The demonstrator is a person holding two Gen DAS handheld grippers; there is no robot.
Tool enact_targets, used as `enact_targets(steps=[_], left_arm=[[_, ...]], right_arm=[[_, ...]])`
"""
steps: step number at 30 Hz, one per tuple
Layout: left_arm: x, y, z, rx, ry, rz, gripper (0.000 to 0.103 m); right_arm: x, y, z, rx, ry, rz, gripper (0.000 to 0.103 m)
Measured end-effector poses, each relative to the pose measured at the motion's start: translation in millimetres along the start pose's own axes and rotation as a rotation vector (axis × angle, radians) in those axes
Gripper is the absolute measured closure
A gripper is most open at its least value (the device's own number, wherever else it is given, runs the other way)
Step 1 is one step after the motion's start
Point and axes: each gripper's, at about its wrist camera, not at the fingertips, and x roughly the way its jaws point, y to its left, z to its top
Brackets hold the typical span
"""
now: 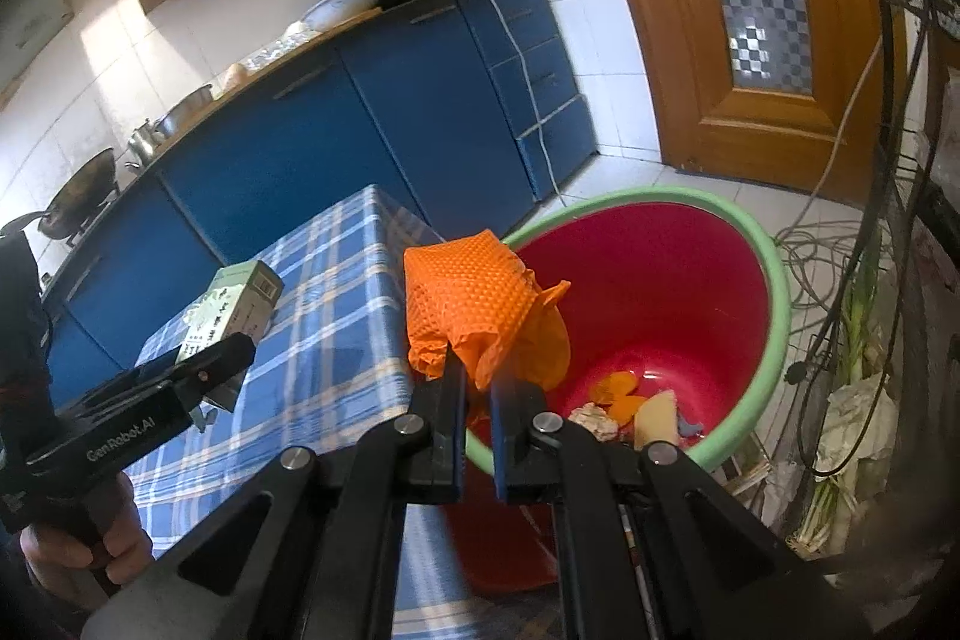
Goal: Collect trash
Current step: 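Carry the green box and orange mesh item toward the red bucket, then open the right tool over the bucket to drop the orange mesh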
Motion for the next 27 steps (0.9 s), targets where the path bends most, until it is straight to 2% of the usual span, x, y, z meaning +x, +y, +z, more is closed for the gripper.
enact_targets(steps=[17,20,22,23,27], left_arm=[[24,-30,6,0.047,0.029,-0.03,0.043],[27,-34,7,0.052,0.033,-0.033,0.043],[29,-37,7,0.057,0.036,-0.035,0.043],[29,-37,7,0.059,0.037,-0.036,0.043],[34,-44,8,0.072,0.043,-0.044,0.043]], right_arm=[[22,-36,1,0.049,0.035,-0.072,0.088],[22,-40,1,0.06,0.037,-0.072,0.083],[21,-42,1,0.065,0.032,-0.066,0.073],[20,-43,1,0.069,0.028,-0.064,0.071],[15,-43,2,0.064,0.008,-0.065,0.07]])
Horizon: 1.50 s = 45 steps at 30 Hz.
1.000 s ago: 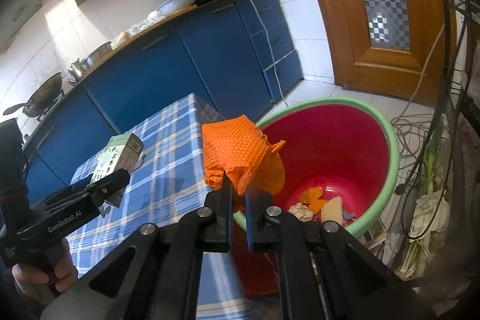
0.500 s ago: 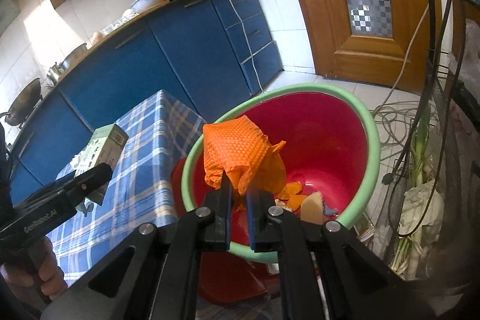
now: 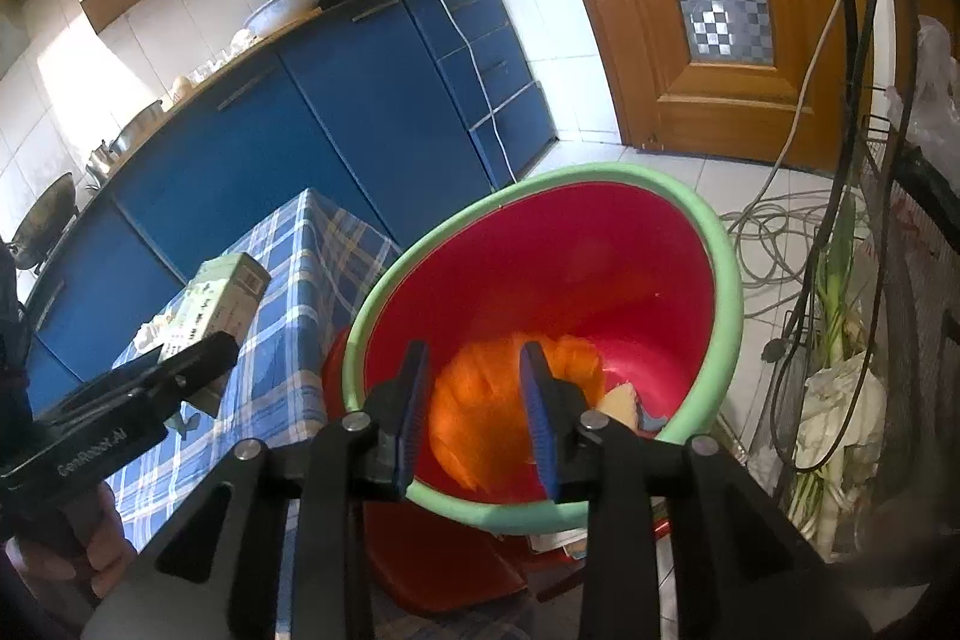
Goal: Collect trash
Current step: 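Open the right tool over the bucket to drop the orange mesh, then open the left tool over the bucket to drop the green box, then move both open tools back over the table toward the blue scrubber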
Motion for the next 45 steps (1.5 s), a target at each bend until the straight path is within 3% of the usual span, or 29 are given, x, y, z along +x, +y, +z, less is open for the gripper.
enact_targets(steps=[19,22,36,45], left_arm=[[36,-44,5,0.104,0.069,-0.049,0.041],[42,-44,5,0.099,0.081,-0.035,0.035],[37,-40,5,0.082,0.068,-0.029,0.035],[23,-27,3,0.042,0.05,-0.017,0.035]], right_arm=[[-22,-23,5,0.054,-0.06,-0.045,0.069],[-24,-25,5,0.057,-0.063,-0.049,0.069],[-26,-28,5,0.066,-0.062,-0.05,0.069],[-29,-22,4,0.061,-0.065,-0.04,0.063]])
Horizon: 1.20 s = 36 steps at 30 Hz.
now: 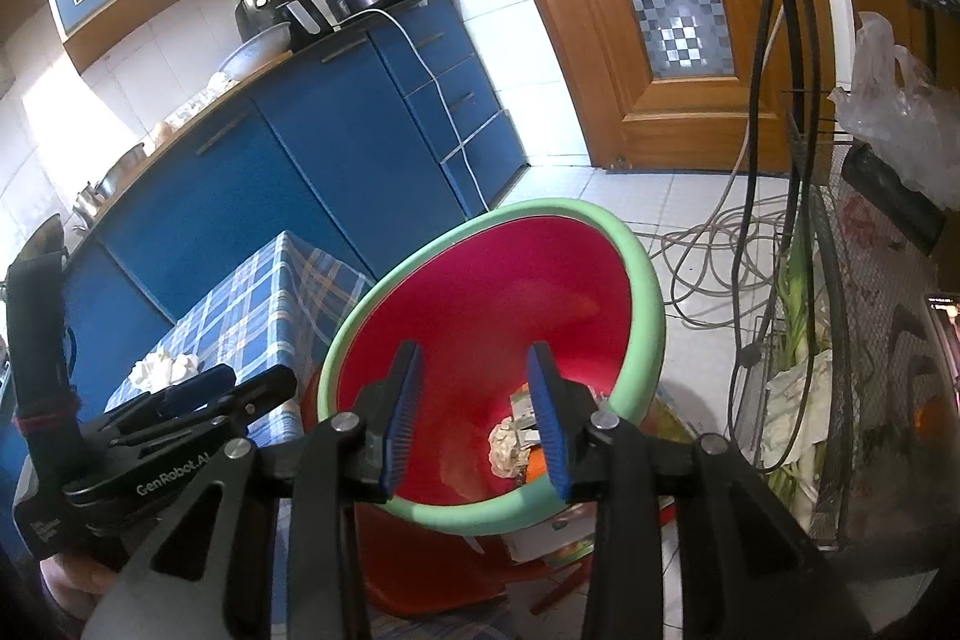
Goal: Collect trash
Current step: 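Move both open tools back over the table toward the blue scrubber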
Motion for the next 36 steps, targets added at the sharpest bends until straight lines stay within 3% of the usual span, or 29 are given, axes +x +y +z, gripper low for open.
enact_targets(steps=[25,36], left_arm=[[-52,75,-26,-0.157,-0.058,0.097,0.035],[-69,127,-41,-0.256,-0.072,0.18,0.035]], right_arm=[[-7,43,-9,-0.058,0.011,0.052,0.038],[-5,65,-15,-0.097,0.025,0.079,0.034]])
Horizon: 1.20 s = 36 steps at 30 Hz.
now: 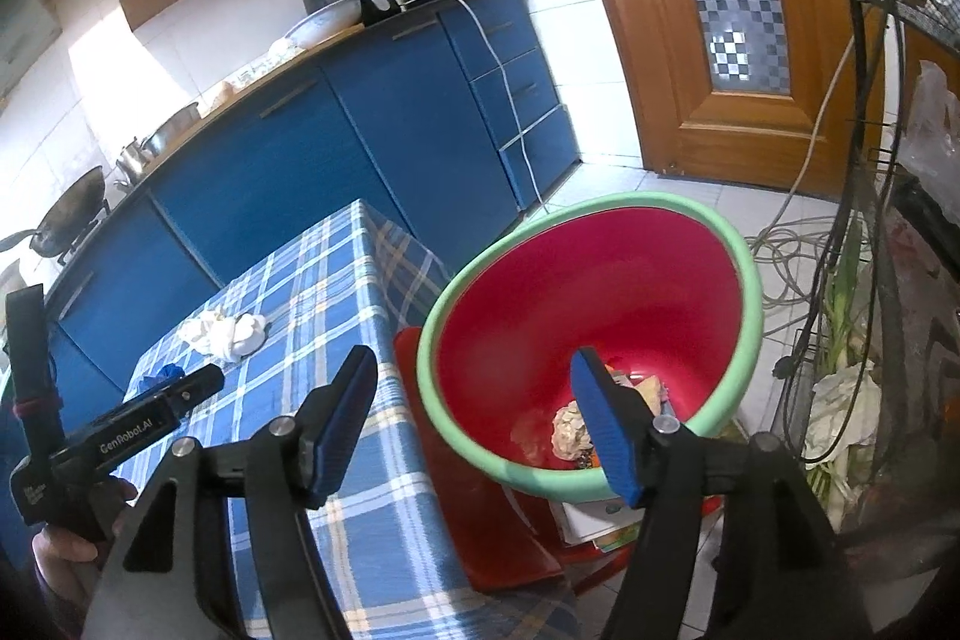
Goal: Collect trash
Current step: 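Move both open tools back over the table toward the blue scrubber, then grasp the blue mesh scrubber with the left tool and lift it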
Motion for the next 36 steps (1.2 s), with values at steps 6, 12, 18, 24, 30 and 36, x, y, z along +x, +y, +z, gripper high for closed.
enact_targets(steps=[6,12,18,24,30,36], left_arm=[[-3,33,2,-0.044,-0.017,0.067,0.035],[-12,69,5,-0.095,-0.042,0.126,0.035],[-21,109,8,-0.166,-0.075,0.184,0.034],[-25,141,8,-0.24,-0.109,0.215,0.034],[-17,160,6,-0.27,-0.108,0.269,0.034],[-1,170,3,-0.299,-0.078,0.247,0.034]], right_arm=[[5,11,-4,-0.014,0.019,0.005,0.032],[11,22,-5,-0.03,0.031,0.013,0.032],[16,33,-8,-0.048,0.044,0.023,0.032],[20,42,-10,-0.064,0.056,0.031,0.032],[24,50,-12,-0.082,0.068,0.036,0.032],[28,57,-13,-0.097,0.078,0.037,0.032]])
